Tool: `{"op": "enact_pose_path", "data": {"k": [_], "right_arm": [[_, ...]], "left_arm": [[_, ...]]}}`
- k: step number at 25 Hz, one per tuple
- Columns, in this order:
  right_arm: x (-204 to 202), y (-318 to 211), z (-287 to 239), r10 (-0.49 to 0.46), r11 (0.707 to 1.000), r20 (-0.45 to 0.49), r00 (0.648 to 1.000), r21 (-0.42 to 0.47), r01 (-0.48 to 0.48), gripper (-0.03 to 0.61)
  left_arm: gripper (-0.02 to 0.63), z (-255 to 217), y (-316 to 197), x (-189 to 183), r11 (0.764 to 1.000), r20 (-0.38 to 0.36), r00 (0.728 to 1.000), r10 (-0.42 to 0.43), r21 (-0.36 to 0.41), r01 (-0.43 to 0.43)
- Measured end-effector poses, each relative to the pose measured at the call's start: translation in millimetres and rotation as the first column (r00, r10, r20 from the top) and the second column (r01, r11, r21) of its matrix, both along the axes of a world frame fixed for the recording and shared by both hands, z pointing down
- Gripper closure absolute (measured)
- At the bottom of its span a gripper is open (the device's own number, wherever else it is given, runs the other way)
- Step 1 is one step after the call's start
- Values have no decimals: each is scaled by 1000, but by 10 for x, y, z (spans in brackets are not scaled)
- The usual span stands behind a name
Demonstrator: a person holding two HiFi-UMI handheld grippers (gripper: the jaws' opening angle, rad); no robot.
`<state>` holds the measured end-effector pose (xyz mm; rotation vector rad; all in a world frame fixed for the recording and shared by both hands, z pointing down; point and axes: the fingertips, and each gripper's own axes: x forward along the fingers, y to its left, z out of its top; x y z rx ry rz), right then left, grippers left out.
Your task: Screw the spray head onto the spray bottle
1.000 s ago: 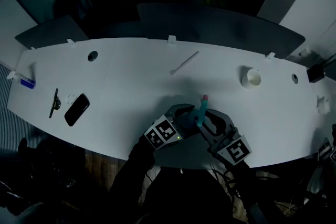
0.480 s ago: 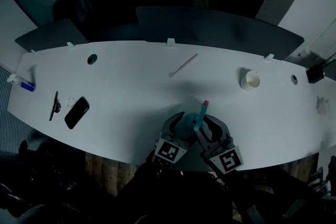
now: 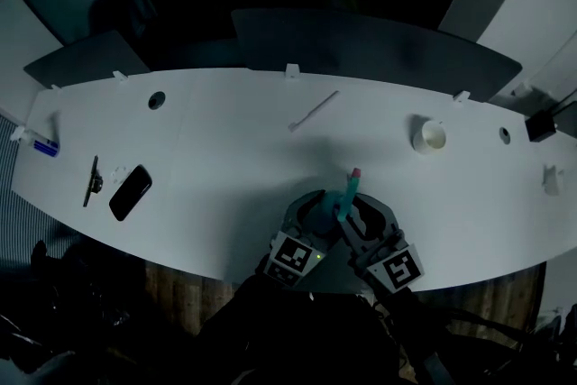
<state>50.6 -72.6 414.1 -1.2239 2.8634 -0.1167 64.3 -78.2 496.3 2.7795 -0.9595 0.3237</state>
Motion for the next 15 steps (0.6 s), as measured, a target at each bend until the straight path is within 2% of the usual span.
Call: {"op": "enact_pose_path", "data": {"k": [1,3,4,5,7,9,10,11,13,14,15], "right_arm": [[7,-8,1,42,999,12,999,-1,-42,448],[8,-10,1,101,995,16,995,-3,-101,448],[4,-1,6,111,994,12,994,-7,-111,448],[1,10,14,108,994,10,994,-12,-108,448],[-10,19,21,64,997,18,998,-30,-64,448],[-19,18,18,-16,998,28,999,-56,18,448],[-18,20,19,-65,996,26,998,-64,67,448],[-19,20,22,-115,991,17,993,-68,115,448],[-29,16,23,-192,979,-9,981,-68,191,448],[-28,9,22,-211,976,-18,977,-67,209,448],[-20,0,18,-216,975,-21,976,-65,214,448]], "left_arm": [[269,-4,-15,-14,996,4,996,-93,16,93],[271,10,-26,-25,971,19,971,-238,42,237],[272,25,-16,-22,961,24,961,-275,51,273],[270,38,0,-17,960,26,961,-277,55,275],[268,21,21,-40,982,12,983,-186,44,185],[242,-23,11,-101,1000,-21,1000,-16,-2,16],[210,-20,0,-107,995,-30,996,87,-39,-88],[209,3,-5,-83,977,-32,980,195,-81,-197],[209,66,15,23,914,-24,925,380,-148,-379],[227,82,29,73,888,-17,901,433,-163,-429],[236,81,37,102,879,-12,892,452,-163,-447]]}}
